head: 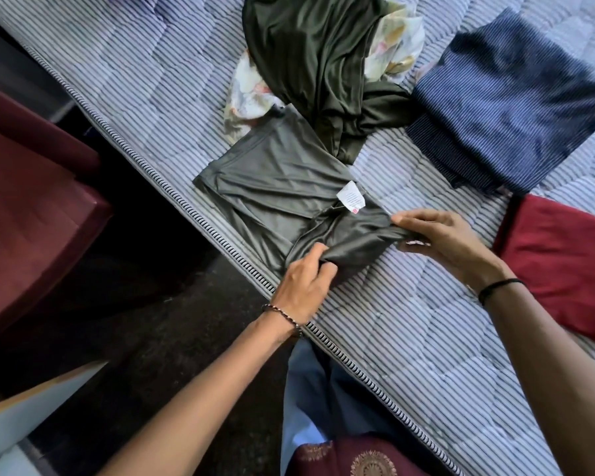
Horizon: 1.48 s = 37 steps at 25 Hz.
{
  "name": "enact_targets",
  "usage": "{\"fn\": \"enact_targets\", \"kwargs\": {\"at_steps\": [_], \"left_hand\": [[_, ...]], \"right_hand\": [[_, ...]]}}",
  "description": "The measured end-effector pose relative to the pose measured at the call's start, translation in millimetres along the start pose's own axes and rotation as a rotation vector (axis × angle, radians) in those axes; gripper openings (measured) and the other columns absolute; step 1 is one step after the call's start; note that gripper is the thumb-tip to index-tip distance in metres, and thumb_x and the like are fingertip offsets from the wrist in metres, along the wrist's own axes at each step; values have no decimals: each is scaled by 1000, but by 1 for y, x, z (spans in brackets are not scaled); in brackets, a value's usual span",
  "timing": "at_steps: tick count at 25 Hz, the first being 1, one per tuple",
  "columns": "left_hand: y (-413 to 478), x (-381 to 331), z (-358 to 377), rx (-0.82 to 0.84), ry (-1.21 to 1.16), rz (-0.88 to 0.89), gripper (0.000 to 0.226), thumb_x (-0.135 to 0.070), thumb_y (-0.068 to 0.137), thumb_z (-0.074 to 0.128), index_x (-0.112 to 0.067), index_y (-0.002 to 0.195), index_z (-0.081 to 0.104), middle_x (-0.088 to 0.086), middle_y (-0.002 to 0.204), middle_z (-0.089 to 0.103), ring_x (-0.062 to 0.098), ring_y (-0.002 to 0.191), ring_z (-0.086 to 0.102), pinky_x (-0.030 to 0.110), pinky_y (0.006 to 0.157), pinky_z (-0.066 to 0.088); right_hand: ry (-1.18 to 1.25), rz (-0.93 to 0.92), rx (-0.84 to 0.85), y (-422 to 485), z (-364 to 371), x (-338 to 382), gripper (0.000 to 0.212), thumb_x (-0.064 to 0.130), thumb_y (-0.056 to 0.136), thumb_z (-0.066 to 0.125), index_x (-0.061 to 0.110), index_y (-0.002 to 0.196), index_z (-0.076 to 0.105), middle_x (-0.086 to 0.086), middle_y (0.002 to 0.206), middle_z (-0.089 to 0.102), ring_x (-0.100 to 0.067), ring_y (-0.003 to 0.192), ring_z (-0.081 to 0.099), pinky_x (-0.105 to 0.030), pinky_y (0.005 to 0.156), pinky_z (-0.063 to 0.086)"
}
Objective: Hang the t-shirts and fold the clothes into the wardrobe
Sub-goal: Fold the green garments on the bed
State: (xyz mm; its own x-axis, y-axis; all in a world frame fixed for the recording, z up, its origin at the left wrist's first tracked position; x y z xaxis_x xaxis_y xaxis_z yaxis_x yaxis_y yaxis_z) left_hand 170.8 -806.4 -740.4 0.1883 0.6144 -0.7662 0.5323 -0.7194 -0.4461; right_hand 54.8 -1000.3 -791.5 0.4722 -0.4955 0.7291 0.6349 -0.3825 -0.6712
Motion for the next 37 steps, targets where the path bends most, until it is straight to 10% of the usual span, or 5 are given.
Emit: {"fn": "enact_targets", "kwargs": {"at_steps": [7, 14, 24, 30, 37], "left_hand": [[9, 18, -40, -253, -287, -193, 46, -41, 89, 41, -4, 98, 66, 9, 108, 65, 25, 107, 57, 30, 89, 40], [34, 39, -107, -607, -545, -236, 24, -25, 95, 48, -12, 92, 68, -2, 96, 67, 15, 98, 59, 15, 83, 40], [87, 107, -134, -378, -224, -490, 79, -58, 88, 62, -14, 150, 38, 9, 146, 50, 22, 135, 47, 35, 111, 38], [79, 139, -135, -481, -759, -528, 79, -65, 81, 65, -23, 144, 43, -6, 141, 49, 14, 128, 51, 36, 112, 37], [84, 132, -177, -644, -310, -399, 36, -49, 92, 61, -17, 106, 61, -6, 90, 71, 17, 91, 69, 30, 78, 54]], "right_hand": [[-171, -182, 136, 22, 42, 57, 46, -21, 81, 68, 9, 116, 70, -5, 95, 75, -12, 87, 69, -20, 79, 56], [-879, -545, -26, 89, 92, 128, 25, 48, 82, 70, 48, 106, 75, 11, 105, 63, -13, 104, 54, -44, 93, 43], [-801, -501, -79, 166, 152, 128, 22, 33, 97, 69, 15, 89, 60, -3, 83, 70, -17, 86, 68, -28, 73, 45], [-720, -383, 18, 181, 157, 137, 35, 56, 92, 68, 20, 91, 70, 15, 55, 50, 2, 58, 45, -14, 59, 34], [-835, -534, -69, 190, 158, 142, 17, 38, 94, 71, 24, 104, 70, 5, 88, 72, -18, 88, 68, -34, 82, 52]]}}
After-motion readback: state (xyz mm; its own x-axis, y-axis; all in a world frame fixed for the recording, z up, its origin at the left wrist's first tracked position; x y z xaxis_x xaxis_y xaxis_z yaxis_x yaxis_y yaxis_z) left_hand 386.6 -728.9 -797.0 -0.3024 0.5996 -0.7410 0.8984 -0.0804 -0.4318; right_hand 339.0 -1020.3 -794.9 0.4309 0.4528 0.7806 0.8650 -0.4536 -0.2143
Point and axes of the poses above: each hand's wrist, its own y-axis towards the middle knuckle, its own z-axis out of the palm, x = y × z, the point moved 10 cm from there along y, towards the middle knuckle
